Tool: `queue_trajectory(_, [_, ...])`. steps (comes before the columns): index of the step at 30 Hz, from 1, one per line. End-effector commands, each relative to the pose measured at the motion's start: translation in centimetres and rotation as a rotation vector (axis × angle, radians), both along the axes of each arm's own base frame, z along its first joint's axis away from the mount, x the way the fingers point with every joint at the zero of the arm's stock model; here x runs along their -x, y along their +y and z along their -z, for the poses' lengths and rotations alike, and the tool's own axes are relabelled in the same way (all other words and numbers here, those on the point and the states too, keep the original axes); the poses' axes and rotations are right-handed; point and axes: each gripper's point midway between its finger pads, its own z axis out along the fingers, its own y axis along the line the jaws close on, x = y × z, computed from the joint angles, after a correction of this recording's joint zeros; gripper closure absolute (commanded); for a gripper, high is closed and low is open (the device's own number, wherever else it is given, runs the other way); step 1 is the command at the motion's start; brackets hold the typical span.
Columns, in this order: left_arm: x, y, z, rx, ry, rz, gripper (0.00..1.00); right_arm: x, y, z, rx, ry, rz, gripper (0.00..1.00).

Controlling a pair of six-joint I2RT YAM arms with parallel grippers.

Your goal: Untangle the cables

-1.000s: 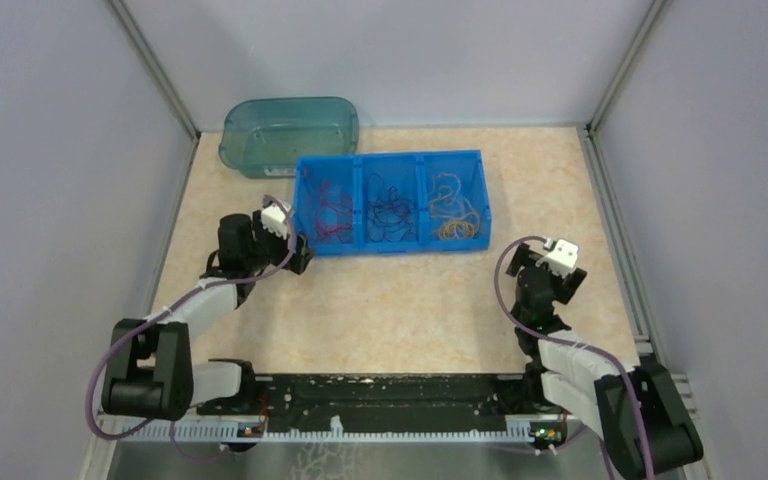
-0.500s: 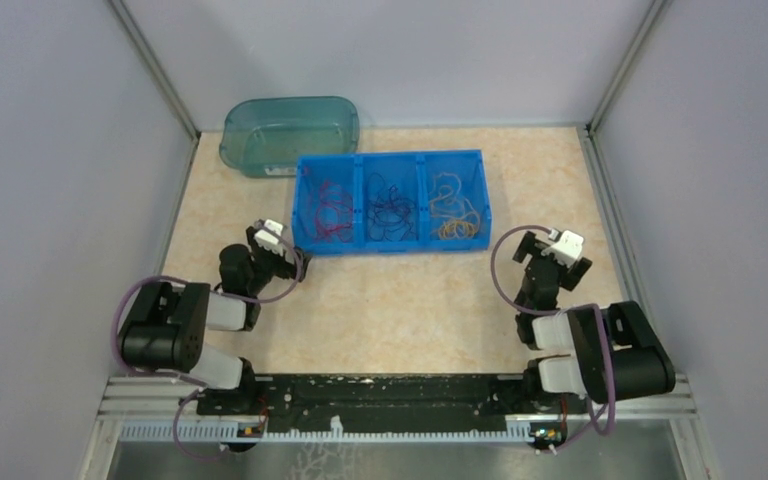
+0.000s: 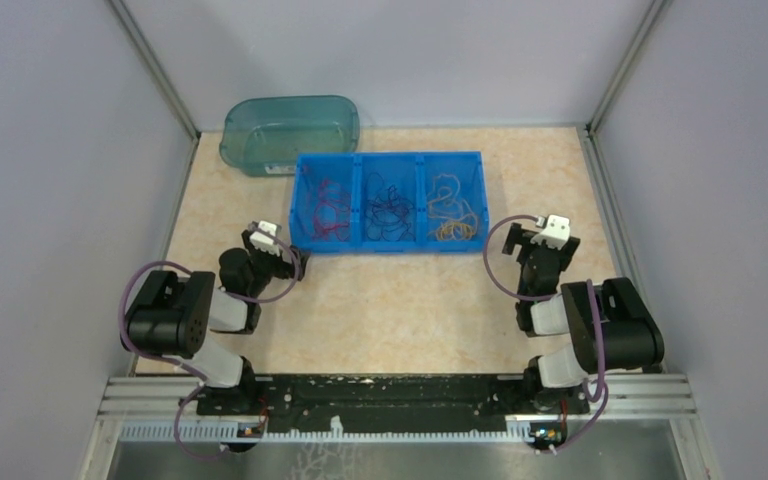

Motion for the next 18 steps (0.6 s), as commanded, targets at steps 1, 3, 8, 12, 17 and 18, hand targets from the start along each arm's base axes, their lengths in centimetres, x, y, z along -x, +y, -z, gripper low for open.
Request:
queue_trajectory(1, [-3.16, 3.42, -3.48, -0.019, -0.127, -0.171, 0.0, -0.91, 0.28, -2.07, -0.019, -0.079, -0.02, 0.01])
queue_trajectory(3, [-3.16, 3.37, -3.5, -0.018, -0.127, -0.17, 0.0, -0.86, 0.26, -2.05, -0.018, -0.079, -0.019, 0.01])
queue_trajectory(8, [-3.17, 3.4, -3.51, -0.018, -0.127, -0.171, 0.0, -0.89, 0.28, -1.98, -0.018, -0.076, -0.02, 0.01])
queue_trajectory(12, [-3.22, 3.39, -3.47, -0.019, -0.126, -0.17, 0.0, -0.89, 0.28, -2.0, -0.018, -0.077, -0.02, 0.01])
queue_trajectory(17, [-3.28, 3.29, -3.41, -0.021, -0.125, -0.166, 0.0, -0.89, 0.27, -2.0, -0.018, -0.077, -0.019, 0.01])
queue_trajectory(18, [-3.21, 3.31, -3.42, -0.02, -0.125, -0.166, 0.0, -0.89, 0.25, -2.0, -0.018, -0.077, -0.019, 0.01])
